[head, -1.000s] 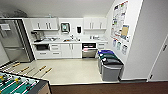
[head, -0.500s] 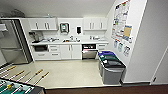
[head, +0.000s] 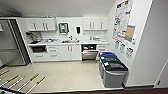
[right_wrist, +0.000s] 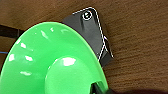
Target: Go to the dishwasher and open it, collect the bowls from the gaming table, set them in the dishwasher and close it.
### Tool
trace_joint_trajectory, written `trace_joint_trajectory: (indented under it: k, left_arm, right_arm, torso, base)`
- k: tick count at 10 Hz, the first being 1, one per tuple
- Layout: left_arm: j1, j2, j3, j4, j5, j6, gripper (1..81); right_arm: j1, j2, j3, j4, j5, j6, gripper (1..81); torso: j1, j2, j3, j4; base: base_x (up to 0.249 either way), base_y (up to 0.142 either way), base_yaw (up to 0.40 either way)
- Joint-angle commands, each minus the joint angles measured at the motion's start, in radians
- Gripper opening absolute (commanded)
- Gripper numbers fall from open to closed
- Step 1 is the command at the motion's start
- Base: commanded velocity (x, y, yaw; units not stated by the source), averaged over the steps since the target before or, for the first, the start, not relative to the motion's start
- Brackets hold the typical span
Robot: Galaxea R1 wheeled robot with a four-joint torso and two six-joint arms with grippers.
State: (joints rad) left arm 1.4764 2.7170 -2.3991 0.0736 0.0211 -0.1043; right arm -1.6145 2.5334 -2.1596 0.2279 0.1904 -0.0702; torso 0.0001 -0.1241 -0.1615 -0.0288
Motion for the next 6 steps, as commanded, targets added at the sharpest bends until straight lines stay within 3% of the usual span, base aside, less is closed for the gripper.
trace_joint_trajectory:
  k: [1, 6]
  left_arm:
    - [-0.049, -0.006, -0.009, -0.014, 0.051, 0.001, 1.0]
    - [-0.049, -0.002, -0.012, -0.011, 0.051, 0.001, 1.0]
  right_arm:
    - [0.034, -0.028, -0.008, -0.015, -0.057, -0.003, 1.0]
    - [0.034, -0.026, -0.011, -0.016, -0.057, -0.003, 1.0]
  torso:
    - [0.0, 0.0, 0.0, 0.0]
    - [0.0, 0.0, 0.0, 0.0]
  base:
    - [0.216, 0.0, 0.0]
    - [0.22, 0.0, 0.0]
